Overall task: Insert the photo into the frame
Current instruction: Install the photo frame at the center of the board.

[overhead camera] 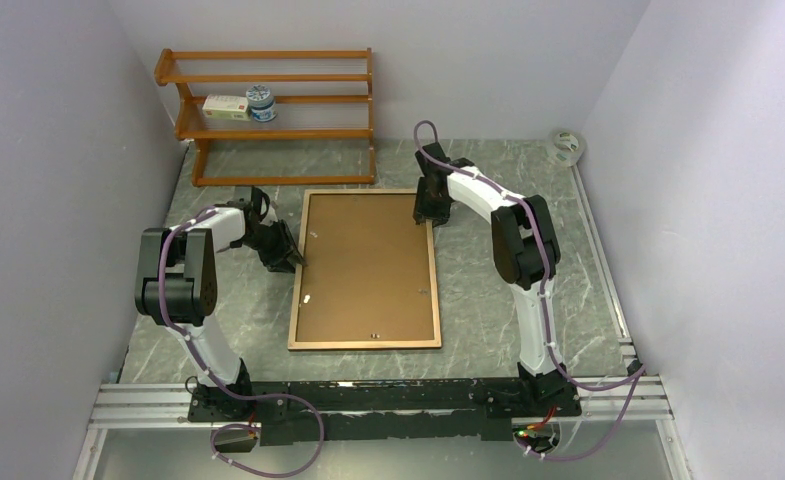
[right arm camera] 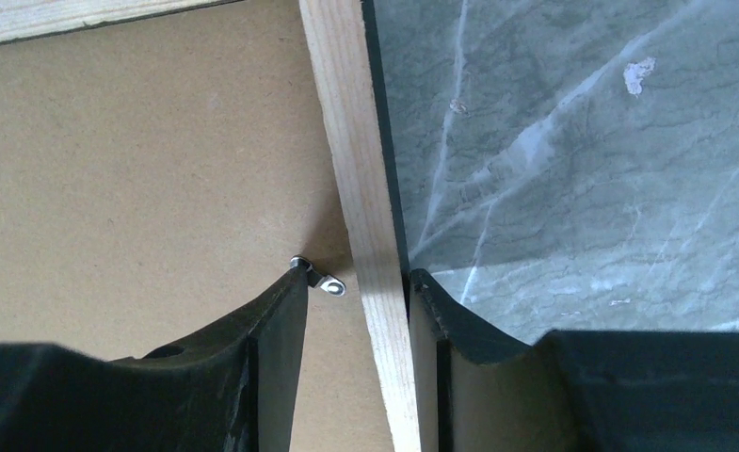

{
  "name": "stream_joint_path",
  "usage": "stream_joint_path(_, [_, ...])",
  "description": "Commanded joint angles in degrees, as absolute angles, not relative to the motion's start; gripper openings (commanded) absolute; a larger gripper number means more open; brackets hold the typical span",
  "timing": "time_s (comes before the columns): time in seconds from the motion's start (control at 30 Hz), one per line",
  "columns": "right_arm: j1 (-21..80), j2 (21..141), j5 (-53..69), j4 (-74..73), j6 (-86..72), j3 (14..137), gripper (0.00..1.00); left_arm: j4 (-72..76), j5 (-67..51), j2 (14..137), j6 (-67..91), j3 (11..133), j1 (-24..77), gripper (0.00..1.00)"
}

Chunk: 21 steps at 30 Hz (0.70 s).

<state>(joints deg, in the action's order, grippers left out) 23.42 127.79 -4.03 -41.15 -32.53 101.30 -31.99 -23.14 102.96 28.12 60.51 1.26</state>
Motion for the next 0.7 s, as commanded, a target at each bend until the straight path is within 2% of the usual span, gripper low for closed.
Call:
stream_joint_path(0.0, [22.88, 130.64, -7.82, -43.85, -34.82, 98.96, 0.30, -33.24, -21.13, 104.87, 27.18, 59.50, 2.04, 0.43])
stream_joint_path(0.03, [22.79, 130.49, -7.33, -43.70, -34.99, 98.85, 0.34, -33.18, -21.18, 104.88, 27.27, 59.43, 2.18, 0.43])
stream_joint_path(0.1, [22.78, 130.24, -6.34, -42.69, -34.86, 98.55, 0.51, -33.14, -21.20, 104.80, 27.33, 59.33, 2.24, 0.43])
stream_joint_path(0.13, [22.81, 130.22, -5.95, -42.28, -34.65, 98.40, 0.56, -33.13, -21.18, 104.85, 27.41, 59.25, 2.20, 0.43])
stream_joint_path(0.27, [22.76, 131.40, -5.15, -43.12, -33.60, 99.59, 0.62, -33.13, -21.19, 104.90, 27.40, 59.15, 2.30, 0.43])
stream_joint_path(0.43, [22.84, 132.04, -5.87, -44.08, -33.09, 99.35, 0.61, -33.13, -21.32, 104.90, 27.36, 59.15, 2.29, 0.43])
stream_joint_path(0.57, [22.93, 132.15, -7.04, -44.74, -33.13, 99.01, 0.42, -33.01, -21.53, 104.93, 27.39, 59.05, 2.29, 0.43])
stream_joint_path(0.67, [22.90, 131.93, -7.71, -44.95, -33.31, 98.87, 0.35, -32.89, -21.77, 105.02, 27.50, 59.00, 2.37, 0.43])
